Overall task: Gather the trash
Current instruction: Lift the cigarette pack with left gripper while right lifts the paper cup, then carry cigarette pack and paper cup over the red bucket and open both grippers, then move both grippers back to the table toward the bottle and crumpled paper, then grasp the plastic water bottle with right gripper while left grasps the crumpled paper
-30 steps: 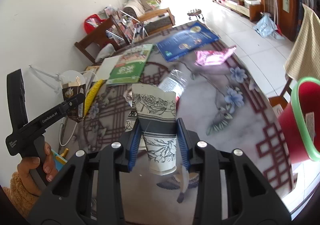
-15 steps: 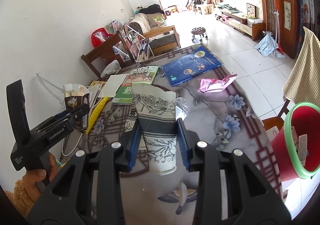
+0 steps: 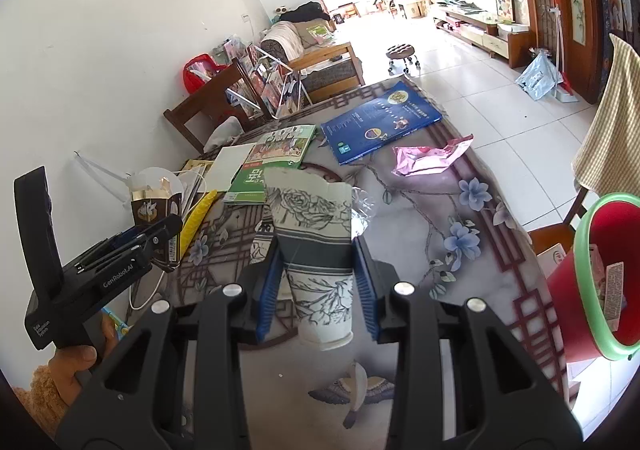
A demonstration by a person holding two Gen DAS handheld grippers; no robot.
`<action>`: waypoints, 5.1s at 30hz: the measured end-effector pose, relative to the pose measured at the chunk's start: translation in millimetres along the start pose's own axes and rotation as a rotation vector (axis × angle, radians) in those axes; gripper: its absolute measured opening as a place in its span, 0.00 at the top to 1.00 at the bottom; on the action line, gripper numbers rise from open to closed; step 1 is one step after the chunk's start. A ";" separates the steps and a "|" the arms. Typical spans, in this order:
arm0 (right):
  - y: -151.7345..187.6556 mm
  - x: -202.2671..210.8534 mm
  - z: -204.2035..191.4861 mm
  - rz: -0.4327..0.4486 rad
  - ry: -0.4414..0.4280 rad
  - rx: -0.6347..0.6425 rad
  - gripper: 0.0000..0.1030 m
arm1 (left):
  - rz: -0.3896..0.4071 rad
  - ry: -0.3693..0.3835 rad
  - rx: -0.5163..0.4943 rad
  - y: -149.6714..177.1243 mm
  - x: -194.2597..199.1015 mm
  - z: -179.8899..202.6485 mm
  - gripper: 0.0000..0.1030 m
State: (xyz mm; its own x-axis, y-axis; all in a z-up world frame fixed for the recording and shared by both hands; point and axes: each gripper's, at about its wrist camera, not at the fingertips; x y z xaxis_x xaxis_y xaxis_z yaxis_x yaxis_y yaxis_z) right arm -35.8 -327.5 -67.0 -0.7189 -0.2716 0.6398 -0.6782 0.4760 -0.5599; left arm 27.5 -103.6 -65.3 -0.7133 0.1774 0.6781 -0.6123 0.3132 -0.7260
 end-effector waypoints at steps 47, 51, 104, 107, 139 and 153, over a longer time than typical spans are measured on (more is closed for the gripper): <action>-94.7 89.3 219.0 0.032 -0.074 -0.085 0.66 | -0.045 0.008 -0.119 -63.8 -20.5 251.2 0.58; -96.0 100.8 243.3 0.061 -0.024 -0.123 0.66 | -0.045 0.074 -0.160 -69.2 -26.8 279.6 0.58; -46.8 -13.4 265.1 -0.168 -0.038 -0.140 0.36 | -0.245 -0.188 0.224 53.7 -70.7 141.1 0.21; -36.3 -39.1 250.0 -0.230 -0.033 -0.127 0.36 | -0.282 -0.201 0.287 72.7 -72.9 118.8 0.21; -15.8 -277.2 37.7 -0.444 0.103 -0.284 0.41 | -0.348 0.125 0.452 42.9 -199.3 -108.0 0.19; -10.0 -151.6 40.9 -0.276 0.073 -0.196 0.41 | -0.412 0.228 0.437 33.8 -254.1 -72.8 0.72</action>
State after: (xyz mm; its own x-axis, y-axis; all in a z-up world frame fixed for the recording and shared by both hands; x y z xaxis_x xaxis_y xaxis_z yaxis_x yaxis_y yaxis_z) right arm 73.7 -325.3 -180.0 -0.4950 -0.3550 0.7931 -0.7979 0.5470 -0.2532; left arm 212.9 -70.1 -253.8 -0.3291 0.3326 0.8838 -0.9374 -0.0023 -0.3482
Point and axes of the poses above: each gripper's, at about its wrist camera, not at the fingertips, and x roughly against the way its jaws point, z to its right, y to its underside, and after that the axes turned 13 degrees about -x, right-handed
